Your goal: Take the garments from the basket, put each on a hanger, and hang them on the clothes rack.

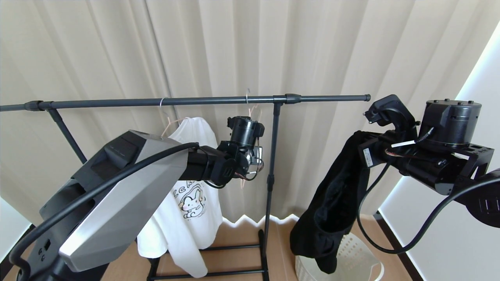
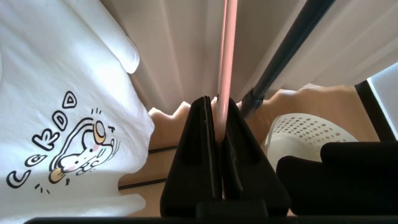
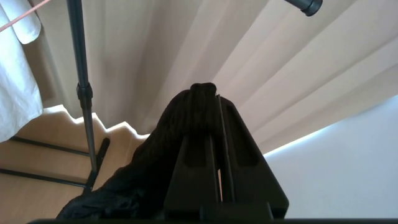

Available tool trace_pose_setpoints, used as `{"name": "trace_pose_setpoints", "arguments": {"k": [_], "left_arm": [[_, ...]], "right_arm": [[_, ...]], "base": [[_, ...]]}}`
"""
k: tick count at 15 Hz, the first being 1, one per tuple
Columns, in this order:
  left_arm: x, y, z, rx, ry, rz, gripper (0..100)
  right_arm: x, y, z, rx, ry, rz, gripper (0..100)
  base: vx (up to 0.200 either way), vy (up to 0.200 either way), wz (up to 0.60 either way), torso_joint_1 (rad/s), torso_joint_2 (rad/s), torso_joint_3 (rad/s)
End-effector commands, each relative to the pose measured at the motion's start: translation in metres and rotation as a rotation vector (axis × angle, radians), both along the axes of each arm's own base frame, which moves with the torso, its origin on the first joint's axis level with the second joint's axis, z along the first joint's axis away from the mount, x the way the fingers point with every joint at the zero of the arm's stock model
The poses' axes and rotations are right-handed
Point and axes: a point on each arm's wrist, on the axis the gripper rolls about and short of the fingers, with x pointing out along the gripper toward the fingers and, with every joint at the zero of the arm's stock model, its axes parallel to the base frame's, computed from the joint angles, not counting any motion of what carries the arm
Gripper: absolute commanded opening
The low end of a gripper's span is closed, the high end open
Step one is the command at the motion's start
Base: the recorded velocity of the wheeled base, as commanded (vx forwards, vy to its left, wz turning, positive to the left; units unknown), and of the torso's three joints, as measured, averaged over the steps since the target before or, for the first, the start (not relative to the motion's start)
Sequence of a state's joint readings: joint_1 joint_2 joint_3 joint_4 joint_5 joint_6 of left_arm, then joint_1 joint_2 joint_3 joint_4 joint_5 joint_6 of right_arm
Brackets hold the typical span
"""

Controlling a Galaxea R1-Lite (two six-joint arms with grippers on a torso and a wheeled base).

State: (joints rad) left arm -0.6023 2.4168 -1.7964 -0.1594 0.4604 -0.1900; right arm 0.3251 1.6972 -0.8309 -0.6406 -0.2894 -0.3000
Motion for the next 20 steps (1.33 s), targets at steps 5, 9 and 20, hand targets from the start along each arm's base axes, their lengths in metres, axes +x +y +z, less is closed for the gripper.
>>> {"name": "trace_pose_setpoints", "arguments": {"k": [5, 9, 20], "left_arm": [[-0.018, 0.005, 0.016, 0.004, 0.003, -0.005, 0], [-0.040, 0.008, 0.022, 0.005, -0.001, -0.032, 0], [-0.124, 0.055, 0.005, 0.090, 0.029, -0.096, 0]], "right_arm": [[0.000, 0.000, 0.000, 0.000, -0.002, 0.000, 0], [-0.001, 0.000, 0.000, -0.001, 0.000, 0.001, 0], [-0.032, 0.036, 0.005, 0.002, -0.014, 0.129, 0]], "base": [[0.000, 0.000, 0.00, 0.000, 0.00, 0.000], [0.000, 0.000, 0.00, 0.000, 0.00, 0.000], [0.000, 0.000, 0.00, 0.000, 0.00, 0.000]]}}
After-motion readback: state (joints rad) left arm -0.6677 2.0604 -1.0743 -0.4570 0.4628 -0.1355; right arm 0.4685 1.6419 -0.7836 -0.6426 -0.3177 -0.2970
